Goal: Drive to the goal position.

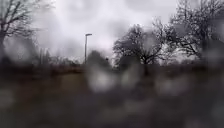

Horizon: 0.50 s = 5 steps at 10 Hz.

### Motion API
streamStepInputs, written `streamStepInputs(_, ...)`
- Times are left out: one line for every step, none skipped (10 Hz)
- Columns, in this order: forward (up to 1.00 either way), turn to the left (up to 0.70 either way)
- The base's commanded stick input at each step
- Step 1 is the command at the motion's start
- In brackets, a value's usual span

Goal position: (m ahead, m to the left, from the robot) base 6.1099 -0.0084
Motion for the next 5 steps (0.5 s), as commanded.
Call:
streamStepInputs(1.0,0.0)
streamStepInputs(1.0,0.0)
streamStepInputs(1.0,0.18)
streamStepInputs(1.0,0.4)
streamStepInputs(1.0,0.4)
